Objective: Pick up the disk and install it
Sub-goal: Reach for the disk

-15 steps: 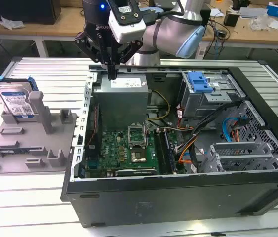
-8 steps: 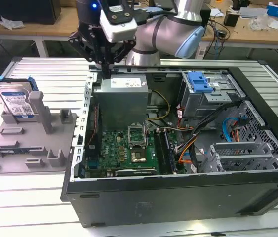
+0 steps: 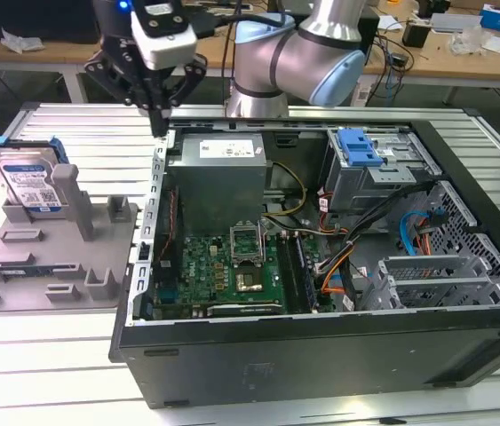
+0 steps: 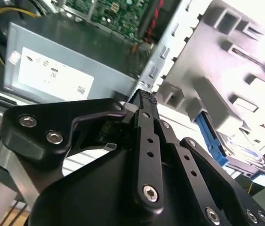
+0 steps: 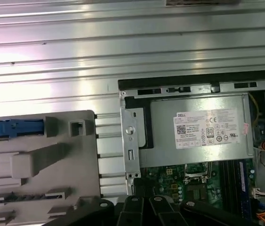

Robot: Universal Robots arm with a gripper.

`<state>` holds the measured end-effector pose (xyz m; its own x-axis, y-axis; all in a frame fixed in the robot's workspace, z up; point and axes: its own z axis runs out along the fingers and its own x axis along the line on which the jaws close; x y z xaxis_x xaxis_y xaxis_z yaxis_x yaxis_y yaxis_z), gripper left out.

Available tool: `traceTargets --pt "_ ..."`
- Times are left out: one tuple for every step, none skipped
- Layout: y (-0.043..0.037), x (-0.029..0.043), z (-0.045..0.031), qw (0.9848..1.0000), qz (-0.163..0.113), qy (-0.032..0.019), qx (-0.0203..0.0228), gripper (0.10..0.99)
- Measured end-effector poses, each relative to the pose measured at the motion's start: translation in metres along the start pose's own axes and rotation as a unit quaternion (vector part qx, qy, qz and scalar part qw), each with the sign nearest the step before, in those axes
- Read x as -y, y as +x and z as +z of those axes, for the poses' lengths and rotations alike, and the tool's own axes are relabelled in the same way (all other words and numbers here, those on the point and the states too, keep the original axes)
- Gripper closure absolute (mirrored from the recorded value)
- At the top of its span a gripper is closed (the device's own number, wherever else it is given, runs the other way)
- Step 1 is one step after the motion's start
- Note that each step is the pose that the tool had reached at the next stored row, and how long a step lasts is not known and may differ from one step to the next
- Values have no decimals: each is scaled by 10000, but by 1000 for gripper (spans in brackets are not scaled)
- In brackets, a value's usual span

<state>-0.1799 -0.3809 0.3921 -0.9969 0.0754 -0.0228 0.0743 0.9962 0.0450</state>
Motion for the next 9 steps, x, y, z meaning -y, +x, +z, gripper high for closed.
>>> traceTargets --pt "35 -12 1 10000 0 0 0 980" --pt "93 -31 2 10000 -1 0 0 980" --pt "154 -51 2 10000 0 0 0 980" --pt "210 -68 3 10000 -1 0 0 980" --pt "270 -86 5 10000 0 0 0 980" --pt "341 -107 5 10000 -1 0 0 980" --pt "380 -118 6 10000 -1 0 0 980" --pt "428 -132 6 10000 1 0 0 980" --pt "479 -145 8 10000 -1 0 0 980"
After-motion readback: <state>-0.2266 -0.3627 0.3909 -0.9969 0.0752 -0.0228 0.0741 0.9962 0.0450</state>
